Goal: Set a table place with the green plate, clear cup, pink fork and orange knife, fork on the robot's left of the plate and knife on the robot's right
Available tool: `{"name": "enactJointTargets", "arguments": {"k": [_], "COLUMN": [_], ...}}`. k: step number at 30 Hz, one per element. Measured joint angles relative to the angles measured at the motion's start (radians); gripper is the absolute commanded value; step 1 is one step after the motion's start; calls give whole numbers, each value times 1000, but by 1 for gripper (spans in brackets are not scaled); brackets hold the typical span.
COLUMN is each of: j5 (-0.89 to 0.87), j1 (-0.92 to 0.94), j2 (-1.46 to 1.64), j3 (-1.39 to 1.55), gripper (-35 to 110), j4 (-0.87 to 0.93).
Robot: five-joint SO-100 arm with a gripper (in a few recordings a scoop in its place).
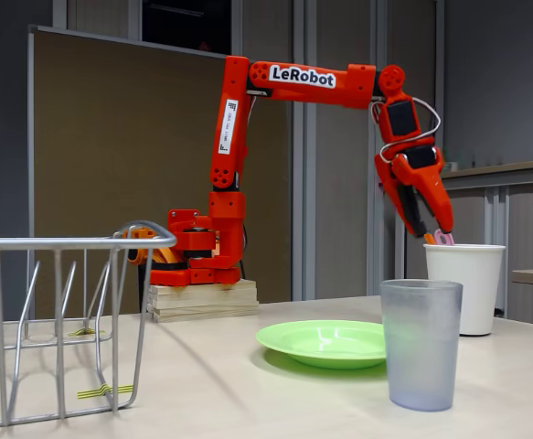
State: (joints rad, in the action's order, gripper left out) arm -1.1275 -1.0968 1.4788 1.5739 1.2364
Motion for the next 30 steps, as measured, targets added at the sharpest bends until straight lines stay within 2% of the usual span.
{"name": "enactJointTargets", "arguments": {"k": [12,21,30], "j5": [18,25,34], "j1": [21,44,46], "j2": [-11,-35,-35], "j3": [71,71,48], "gripper": [17,2,1], "j4": [-71,-89,-80]}}
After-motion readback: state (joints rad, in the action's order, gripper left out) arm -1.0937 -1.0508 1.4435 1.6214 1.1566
